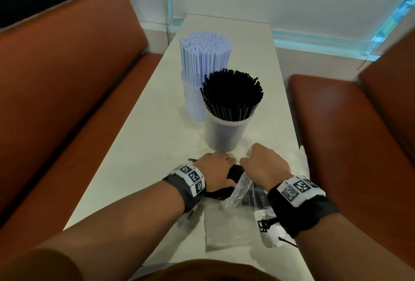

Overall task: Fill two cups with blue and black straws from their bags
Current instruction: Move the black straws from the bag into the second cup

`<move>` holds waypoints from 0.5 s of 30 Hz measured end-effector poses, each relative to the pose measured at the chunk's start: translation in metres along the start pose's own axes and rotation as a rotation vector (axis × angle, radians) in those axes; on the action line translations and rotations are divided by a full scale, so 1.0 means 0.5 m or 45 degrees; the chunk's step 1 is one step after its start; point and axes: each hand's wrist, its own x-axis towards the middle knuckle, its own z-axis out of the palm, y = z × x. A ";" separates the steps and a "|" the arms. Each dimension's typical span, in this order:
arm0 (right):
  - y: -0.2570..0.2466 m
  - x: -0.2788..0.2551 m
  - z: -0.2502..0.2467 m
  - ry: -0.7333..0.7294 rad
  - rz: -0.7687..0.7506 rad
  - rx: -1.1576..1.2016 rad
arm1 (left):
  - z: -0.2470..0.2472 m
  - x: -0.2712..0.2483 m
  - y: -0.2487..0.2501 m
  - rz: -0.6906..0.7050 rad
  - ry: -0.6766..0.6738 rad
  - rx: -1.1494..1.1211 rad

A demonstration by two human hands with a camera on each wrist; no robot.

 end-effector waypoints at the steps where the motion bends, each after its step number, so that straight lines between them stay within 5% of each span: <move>1: 0.003 0.001 -0.002 -0.003 0.002 0.015 | 0.002 0.005 0.001 0.001 -0.017 0.016; 15: 0.000 -0.005 -0.007 0.011 -0.004 0.099 | 0.000 -0.012 -0.041 -0.030 0.186 0.112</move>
